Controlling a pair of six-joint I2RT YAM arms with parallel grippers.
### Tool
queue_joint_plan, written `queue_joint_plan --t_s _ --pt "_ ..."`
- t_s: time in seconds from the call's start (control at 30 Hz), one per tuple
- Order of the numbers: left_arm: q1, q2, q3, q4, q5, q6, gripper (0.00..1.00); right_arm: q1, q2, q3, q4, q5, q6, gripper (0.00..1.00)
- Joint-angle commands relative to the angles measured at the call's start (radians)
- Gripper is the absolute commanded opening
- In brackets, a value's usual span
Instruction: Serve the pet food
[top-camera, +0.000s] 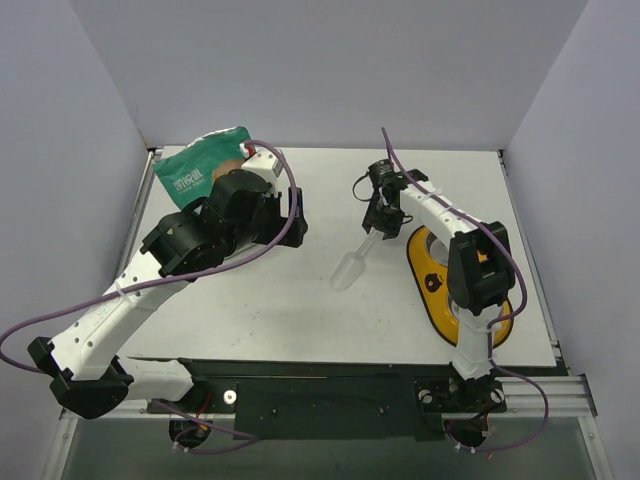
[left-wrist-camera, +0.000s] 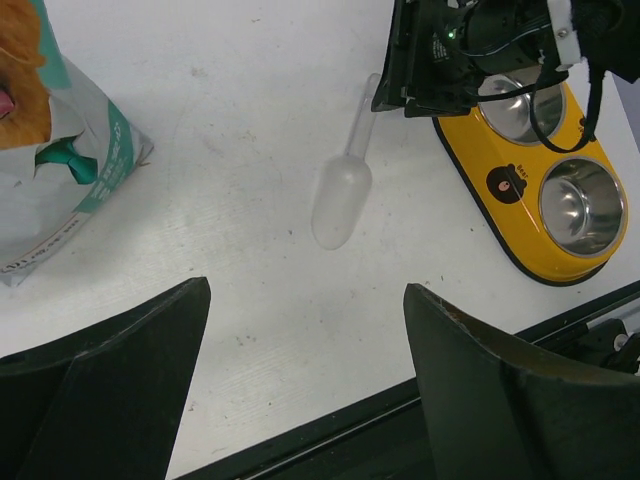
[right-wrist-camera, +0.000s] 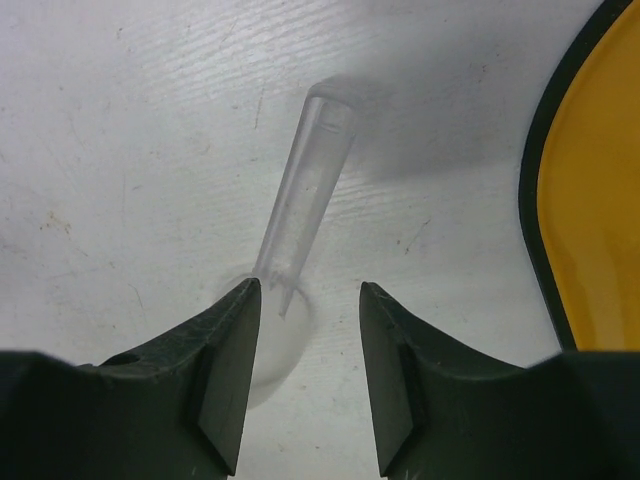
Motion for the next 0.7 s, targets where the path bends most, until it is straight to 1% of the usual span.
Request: queue_joint_plan --t_s 0.0,0.17,0.3,0.37,0.47,0.53,0.57,0.67 --pt "0.011 -0.037 0.005 0.083 0.015 0.115 0.89 -0.002 0.051 0.030 -0.043 0.064 0.103 0.38" --pt "0.012 -0.051 -0.008 0.110 -0.011 0.181 0.89 -0.019 0.077 0.035 -0.034 0.087 0.140 0.30" --pt "0.011 -0.066 -0.031 0.126 -0.019 0.201 0.90 -0.027 0.119 0.045 -0.019 0.081 0.162 0.29" --pt "0.006 -0.076 -0.037 0.124 -0.027 0.210 0.90 -0.030 0.139 0.055 -0.016 0.071 0.172 0.26" --pt "0.006 -0.083 -0.046 0.121 -0.036 0.212 0.90 -0.028 0.154 0.050 -0.008 0.074 0.189 0.25" --pt "0.006 -0.082 -0.045 0.120 -0.042 0.214 0.90 -0.028 0.160 0.050 -0.005 0.074 0.203 0.21" --pt "0.006 -0.080 -0.042 0.120 -0.043 0.215 0.90 -0.028 0.159 0.048 -0.003 0.071 0.211 0.16" --pt "0.006 -0.071 -0.034 0.127 -0.040 0.214 0.90 -0.022 0.142 0.021 0.000 0.046 0.273 0.10"
